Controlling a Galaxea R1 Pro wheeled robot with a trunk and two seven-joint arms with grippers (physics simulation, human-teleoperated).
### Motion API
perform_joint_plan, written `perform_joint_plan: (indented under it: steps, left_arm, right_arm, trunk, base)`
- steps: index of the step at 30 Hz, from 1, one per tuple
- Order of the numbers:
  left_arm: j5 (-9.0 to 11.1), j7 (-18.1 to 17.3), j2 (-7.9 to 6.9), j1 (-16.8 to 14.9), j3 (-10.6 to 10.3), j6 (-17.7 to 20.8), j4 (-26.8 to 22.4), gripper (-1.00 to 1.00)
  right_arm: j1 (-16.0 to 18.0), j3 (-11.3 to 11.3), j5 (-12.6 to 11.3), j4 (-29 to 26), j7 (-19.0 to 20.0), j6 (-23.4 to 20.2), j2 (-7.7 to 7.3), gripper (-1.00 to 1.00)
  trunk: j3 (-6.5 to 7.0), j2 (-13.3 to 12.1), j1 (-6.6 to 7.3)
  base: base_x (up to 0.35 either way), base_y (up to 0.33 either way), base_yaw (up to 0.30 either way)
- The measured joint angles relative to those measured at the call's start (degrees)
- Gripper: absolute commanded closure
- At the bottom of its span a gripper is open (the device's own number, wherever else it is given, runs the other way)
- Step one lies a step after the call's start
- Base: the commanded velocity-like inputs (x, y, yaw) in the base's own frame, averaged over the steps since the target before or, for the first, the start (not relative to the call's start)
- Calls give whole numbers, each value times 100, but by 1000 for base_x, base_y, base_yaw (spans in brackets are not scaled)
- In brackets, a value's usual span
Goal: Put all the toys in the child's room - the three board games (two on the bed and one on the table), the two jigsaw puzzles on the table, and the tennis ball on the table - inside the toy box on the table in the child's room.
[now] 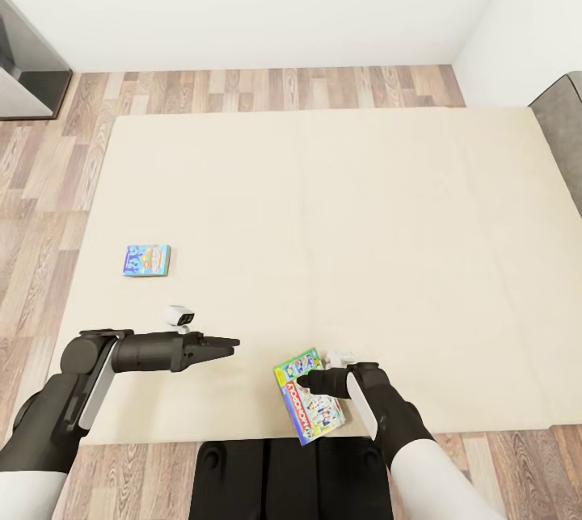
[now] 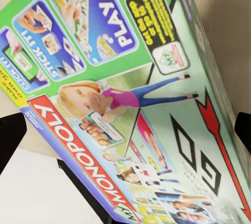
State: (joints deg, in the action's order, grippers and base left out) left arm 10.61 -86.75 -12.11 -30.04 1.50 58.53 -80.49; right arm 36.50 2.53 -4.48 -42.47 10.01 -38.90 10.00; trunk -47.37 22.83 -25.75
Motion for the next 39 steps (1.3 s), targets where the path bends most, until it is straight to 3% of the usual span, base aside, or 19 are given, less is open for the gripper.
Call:
perform_joint_plan:
  steps: [39]
  left_arm:
    - [0,-8,-8,0,1,1,0,-100]
  right_arm:
    - [1,0,0,0,0,8,0,-100]
  trunk:
    - [0,0,0]
  base:
    - [-3,24,0]
